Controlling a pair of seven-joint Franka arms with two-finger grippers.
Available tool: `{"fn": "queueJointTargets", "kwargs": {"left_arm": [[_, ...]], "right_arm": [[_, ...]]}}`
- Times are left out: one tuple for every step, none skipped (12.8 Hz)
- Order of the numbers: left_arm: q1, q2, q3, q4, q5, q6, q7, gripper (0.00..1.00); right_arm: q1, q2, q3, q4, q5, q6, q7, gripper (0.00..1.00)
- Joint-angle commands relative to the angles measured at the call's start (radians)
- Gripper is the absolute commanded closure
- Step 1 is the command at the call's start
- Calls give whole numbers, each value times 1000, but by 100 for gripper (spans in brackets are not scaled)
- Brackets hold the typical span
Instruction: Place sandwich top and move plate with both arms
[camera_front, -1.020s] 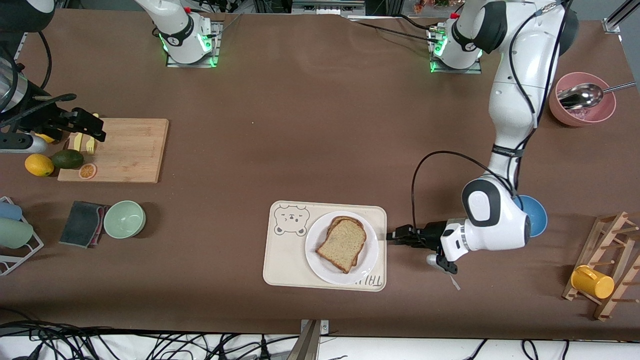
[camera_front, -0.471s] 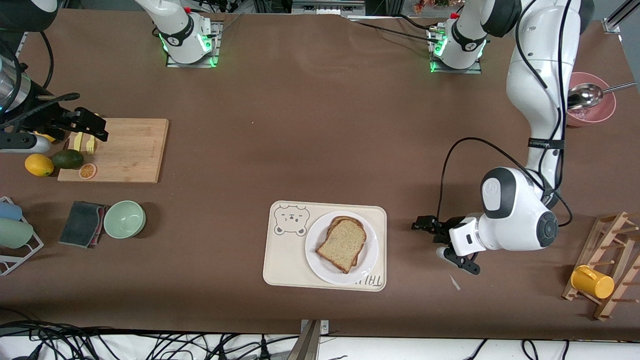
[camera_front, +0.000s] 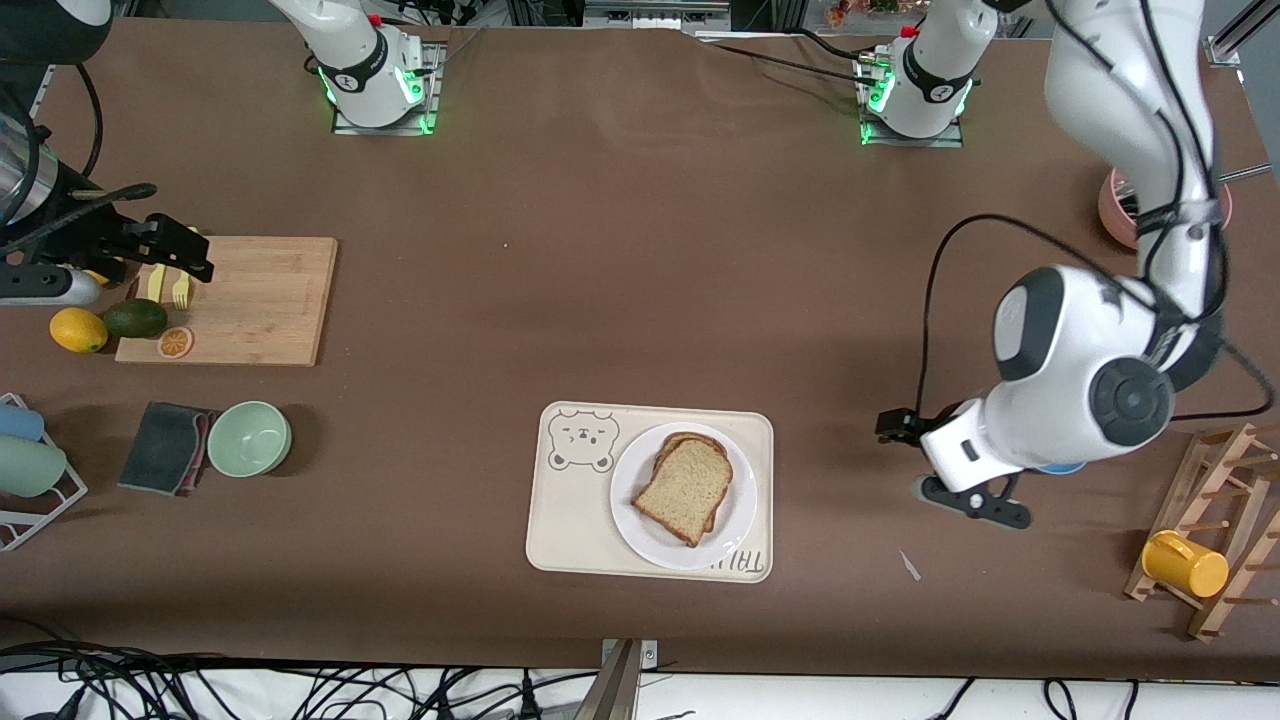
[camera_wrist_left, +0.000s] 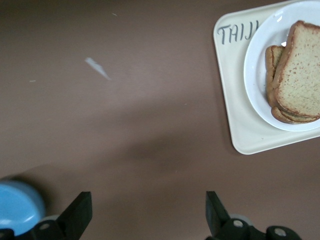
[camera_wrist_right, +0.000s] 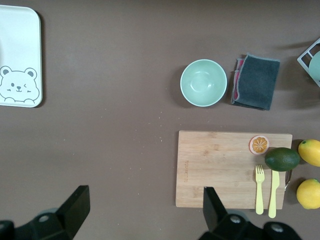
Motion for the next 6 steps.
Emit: {"fn": "queueJointTargets", "kwargs": {"left_arm": [[-5,-140,1,-50,72,-127,-129,0],[-4,-184,-2,-53,75,-171,-197,0],[-4,-226,-3,-65,75,-205,-226,0],[-1,-284,-9,-109,77,-213,-227,0],[24,-354,-29,-177,71,-210,-224,0],[62,-420,-35,-241,65,-206,-223,0]], "right_arm": [[-3,6,-1,19,-4,-14,-15,0],[-5,6,-1,19,-4,-14,-15,0],[-5,6,-1,19,-4,-15,-15,0],[-5,6,-1,19,-5,-15,-18,0],[-5,6,-1,19,-4,-14,-19,0],[-5,6,-1,19,-5,-14,-15,0]]}}
